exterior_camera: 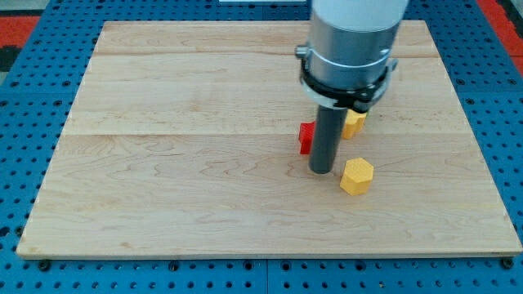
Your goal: Push the yellow hexagon into the green and red star
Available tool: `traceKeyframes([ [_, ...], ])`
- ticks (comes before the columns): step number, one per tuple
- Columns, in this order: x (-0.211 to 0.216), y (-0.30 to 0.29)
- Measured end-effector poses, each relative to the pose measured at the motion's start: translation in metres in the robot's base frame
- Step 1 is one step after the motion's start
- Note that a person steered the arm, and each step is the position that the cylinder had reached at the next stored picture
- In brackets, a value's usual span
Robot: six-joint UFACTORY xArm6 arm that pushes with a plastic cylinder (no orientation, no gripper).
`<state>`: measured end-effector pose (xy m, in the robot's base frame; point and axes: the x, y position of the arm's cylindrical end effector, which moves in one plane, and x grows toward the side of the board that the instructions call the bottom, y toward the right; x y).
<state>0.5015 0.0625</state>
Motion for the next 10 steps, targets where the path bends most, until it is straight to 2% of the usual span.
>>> traceKeyframes([
  [2,-0.032,-0.014],
  [4,-0.038,-0.016],
  [5,0.003,-0.029],
  [6,0.063,-0.017],
  [7,0.104,0.042],
  [8,0.108,0.115],
  [9,0.076,0.152],
  [10,0.035,0.123],
])
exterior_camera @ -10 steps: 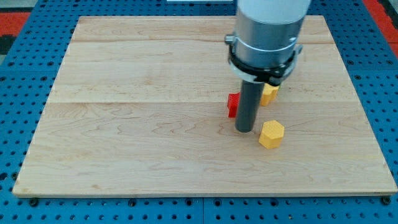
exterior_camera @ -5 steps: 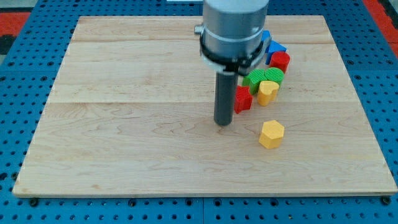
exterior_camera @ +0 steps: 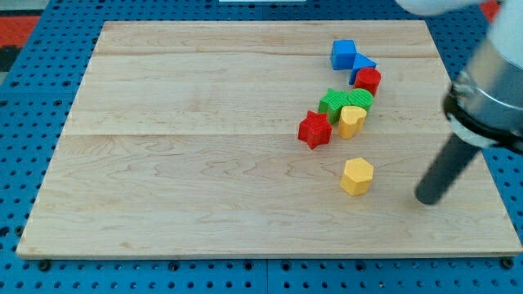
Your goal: Push the yellow hexagon into the green and red star
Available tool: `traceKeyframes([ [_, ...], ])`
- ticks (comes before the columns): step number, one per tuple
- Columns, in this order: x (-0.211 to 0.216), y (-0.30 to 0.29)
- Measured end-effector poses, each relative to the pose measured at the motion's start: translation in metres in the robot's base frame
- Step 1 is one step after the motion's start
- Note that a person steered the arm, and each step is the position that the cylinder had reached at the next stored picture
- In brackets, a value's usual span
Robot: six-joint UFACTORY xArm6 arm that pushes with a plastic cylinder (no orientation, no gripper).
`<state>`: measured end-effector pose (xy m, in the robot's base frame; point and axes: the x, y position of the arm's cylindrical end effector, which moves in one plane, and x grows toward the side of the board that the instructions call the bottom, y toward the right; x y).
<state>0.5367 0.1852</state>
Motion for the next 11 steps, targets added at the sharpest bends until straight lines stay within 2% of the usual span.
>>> traceKeyframes([
  [2,-0.035,-0.188],
  [4,-0.004,-0.180],
  [5,-0.014,-0.242],
  [6,-0.041,-0.235],
  [7,-0.066,-0.188],
  [8,-0.072,-0.191],
  [10,-0.075,-0.250],
  [11,-0.077,-0.217],
])
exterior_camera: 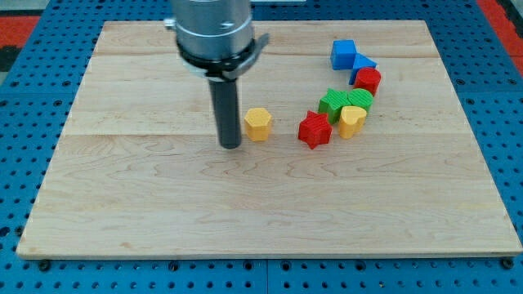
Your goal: Push the yellow hexagon into the green and red star
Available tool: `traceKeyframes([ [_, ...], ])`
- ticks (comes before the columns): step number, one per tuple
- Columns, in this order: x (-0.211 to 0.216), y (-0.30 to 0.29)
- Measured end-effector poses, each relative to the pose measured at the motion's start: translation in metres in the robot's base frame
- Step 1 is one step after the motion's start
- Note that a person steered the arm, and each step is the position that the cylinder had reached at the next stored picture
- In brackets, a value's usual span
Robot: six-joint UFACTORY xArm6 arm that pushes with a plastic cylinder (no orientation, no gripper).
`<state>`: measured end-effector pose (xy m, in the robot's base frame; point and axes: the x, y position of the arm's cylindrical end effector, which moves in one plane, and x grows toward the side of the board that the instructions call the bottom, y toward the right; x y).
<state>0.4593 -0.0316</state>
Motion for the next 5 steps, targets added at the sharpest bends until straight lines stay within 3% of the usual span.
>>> traceKeyframes([
  [2,-0.012,0.046],
  [4,-0.028,-0.031],
  [5,-0.046,0.000],
])
